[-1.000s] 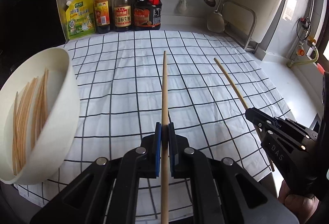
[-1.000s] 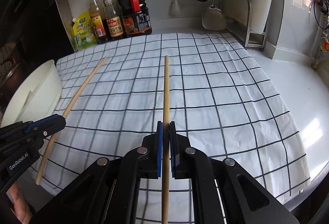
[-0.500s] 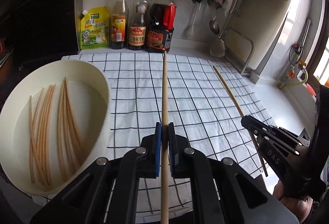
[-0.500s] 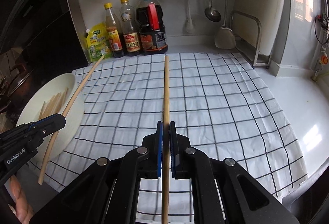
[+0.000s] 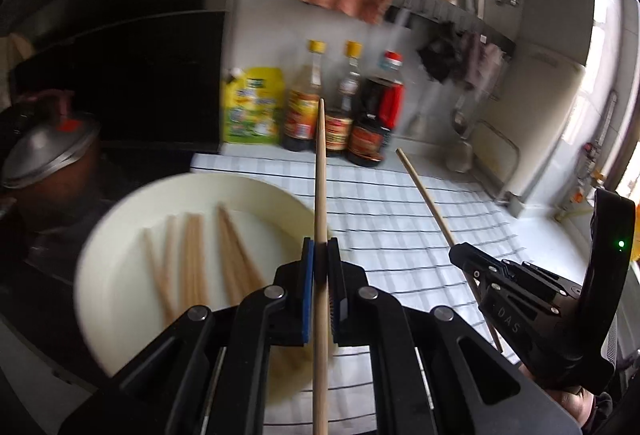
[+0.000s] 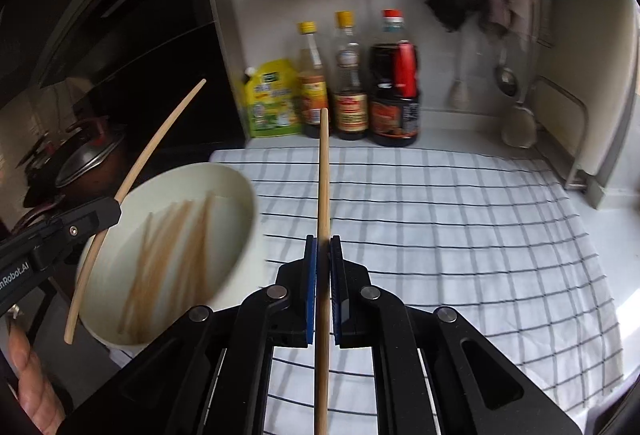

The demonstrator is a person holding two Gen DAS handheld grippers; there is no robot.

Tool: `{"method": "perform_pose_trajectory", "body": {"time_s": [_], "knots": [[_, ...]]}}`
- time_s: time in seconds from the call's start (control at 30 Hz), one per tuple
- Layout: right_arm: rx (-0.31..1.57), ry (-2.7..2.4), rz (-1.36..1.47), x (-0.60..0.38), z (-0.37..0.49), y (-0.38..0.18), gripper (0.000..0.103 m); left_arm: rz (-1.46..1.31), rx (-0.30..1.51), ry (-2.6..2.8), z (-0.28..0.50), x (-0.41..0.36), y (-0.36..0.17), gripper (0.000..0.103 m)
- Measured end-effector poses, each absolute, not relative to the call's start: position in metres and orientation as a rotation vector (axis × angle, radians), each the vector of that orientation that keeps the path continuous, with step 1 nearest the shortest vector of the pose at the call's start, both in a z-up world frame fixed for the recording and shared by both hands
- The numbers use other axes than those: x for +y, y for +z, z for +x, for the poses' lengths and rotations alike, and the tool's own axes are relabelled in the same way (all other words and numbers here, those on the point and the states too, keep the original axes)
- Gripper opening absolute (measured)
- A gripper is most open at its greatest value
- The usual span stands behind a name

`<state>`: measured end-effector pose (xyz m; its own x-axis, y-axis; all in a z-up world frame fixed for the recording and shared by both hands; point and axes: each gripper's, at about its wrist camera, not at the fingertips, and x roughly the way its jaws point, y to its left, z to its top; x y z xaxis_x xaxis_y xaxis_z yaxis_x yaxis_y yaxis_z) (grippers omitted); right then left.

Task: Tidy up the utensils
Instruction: 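Carry the left tool's chopstick over the basin while the right tool carries its own, then open the left tool to drop its chopstick into the basin while the right tool releases its own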

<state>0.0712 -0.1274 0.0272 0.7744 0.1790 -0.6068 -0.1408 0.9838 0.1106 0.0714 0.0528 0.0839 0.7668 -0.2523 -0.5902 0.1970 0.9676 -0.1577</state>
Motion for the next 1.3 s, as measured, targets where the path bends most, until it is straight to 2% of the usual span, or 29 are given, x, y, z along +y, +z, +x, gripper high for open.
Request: {"method": "perform_pose_trajectory", "body": {"time_s": [0.37, 0.93, 1.0, 1.1, 1.13, 1.23, 1.27, 1.3], "knots": [[0.714, 0.361, 0.016, -0.029, 0.11, 0.018, 0.006, -0.091, 0.727, -0.069, 0.102, 0.133, 0.058, 0.007], [0.845, 0.436, -0.019, 0.019, 0.143, -0.022, 0.006, -0.083, 0.835, -0.001, 0.126, 0.15, 0.016, 0.008], [0.844, 0.438, -0.018, 0.019, 0.143, -0.022, 0.006, -0.094, 0.833, 0.009, 0.125, 0.153, 0.015, 0.015], [0.846, 0.44, -0.024, 0.021, 0.143, -0.021, 0.006, -0.1, 0.82, 0.028, 0.121, 0.157, 0.017, 0.041], [0.841, 0.436, -0.022, 0.02, 0.142, -0.02, 0.007, -0.104, 0.814, 0.032, 0.12, 0.157, 0.019, 0.053], [0.828, 0.433, -0.003, 0.015, 0.14, -0.015, 0.008, -0.109, 0.796, 0.05, 0.114, 0.161, 0.024, 0.057], [0.822, 0.431, 0.003, 0.013, 0.138, -0.013, 0.009, -0.113, 0.795, 0.055, 0.113, 0.163, 0.025, 0.061], [0.819, 0.429, 0.007, 0.011, 0.136, -0.012, 0.012, -0.116, 0.792, 0.059, 0.111, 0.164, 0.025, 0.063]]}}
